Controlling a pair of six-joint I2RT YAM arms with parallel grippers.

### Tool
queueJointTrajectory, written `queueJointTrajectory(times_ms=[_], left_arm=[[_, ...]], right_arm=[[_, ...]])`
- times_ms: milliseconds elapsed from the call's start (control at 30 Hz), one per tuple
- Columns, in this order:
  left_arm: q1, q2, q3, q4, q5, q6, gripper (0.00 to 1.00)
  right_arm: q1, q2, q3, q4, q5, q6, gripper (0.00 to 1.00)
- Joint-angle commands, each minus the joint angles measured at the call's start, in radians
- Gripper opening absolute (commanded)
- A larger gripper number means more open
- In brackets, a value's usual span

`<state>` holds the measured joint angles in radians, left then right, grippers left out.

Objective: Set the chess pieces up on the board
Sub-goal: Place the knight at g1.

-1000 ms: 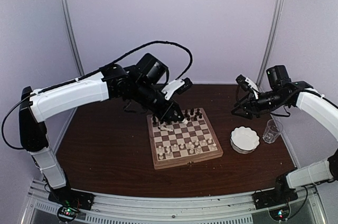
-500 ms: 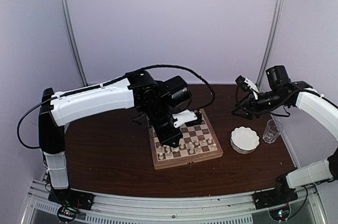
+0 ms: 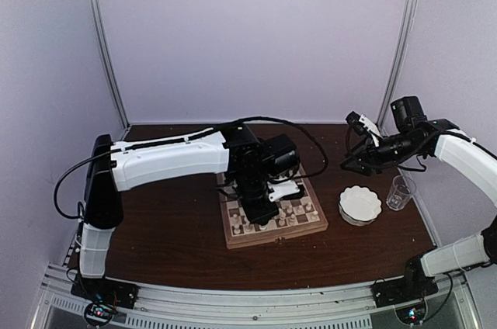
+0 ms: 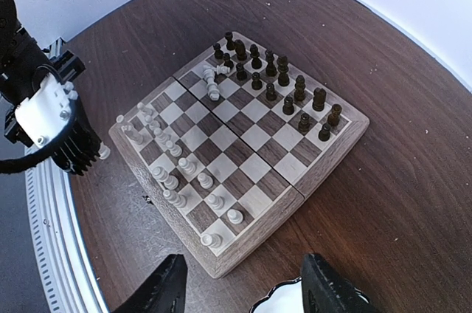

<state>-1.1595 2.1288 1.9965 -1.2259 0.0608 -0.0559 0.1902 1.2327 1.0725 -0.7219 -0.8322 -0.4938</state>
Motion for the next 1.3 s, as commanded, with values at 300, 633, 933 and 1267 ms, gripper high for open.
queueJointTrajectory(times_ms=[300, 633, 933, 1267], left_arm=[[-0.003, 0.174, 0.371, 0.056, -0.016, 0.039, 0.0], [-0.002, 0.282, 0.467, 0.171, 0.016, 0.046, 0.0], [-0.002, 0.344, 0.478, 0.246, 0.073, 0.036, 0.0], [-0.003, 0.382, 0.47, 0.237, 0.042, 0.036, 0.0]], right_arm=[[-0.006, 0.022, 0.004, -0.004, 0.083, -0.004, 0.55], [-0.011, 0.034, 0.007, 0.002, 0.141, 0.004, 0.55], [-0.015, 0.044, 0.011, -0.001, 0.161, 0.004, 0.56], [-0.02, 0.05, 0.012, -0.001, 0.163, 0.004, 0.56]])
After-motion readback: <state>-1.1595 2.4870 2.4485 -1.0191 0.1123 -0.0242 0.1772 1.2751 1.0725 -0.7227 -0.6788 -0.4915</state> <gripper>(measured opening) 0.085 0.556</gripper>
